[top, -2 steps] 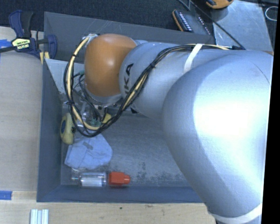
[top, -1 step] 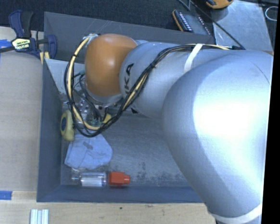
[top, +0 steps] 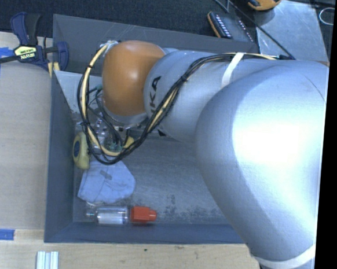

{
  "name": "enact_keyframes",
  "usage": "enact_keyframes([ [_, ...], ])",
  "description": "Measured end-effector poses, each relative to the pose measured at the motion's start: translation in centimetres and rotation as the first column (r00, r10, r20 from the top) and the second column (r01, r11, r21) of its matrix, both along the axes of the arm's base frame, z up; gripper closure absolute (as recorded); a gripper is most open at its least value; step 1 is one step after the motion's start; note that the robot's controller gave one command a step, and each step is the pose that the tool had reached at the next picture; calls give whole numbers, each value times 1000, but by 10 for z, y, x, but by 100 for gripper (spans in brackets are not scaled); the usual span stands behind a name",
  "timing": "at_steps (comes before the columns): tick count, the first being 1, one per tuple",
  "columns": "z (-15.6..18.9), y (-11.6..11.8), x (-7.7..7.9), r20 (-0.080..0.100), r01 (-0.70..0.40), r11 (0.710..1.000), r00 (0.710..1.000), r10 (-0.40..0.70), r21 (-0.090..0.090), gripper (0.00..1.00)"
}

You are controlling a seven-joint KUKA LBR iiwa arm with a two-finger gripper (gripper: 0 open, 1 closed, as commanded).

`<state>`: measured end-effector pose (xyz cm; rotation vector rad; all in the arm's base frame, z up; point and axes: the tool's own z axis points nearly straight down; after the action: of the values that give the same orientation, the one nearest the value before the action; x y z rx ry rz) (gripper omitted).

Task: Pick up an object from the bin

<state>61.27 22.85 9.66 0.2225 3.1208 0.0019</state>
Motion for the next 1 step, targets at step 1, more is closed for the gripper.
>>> enact_keyframes([
  [1,-19,-12,-11,3,290,957,957,-290,9,100],
])
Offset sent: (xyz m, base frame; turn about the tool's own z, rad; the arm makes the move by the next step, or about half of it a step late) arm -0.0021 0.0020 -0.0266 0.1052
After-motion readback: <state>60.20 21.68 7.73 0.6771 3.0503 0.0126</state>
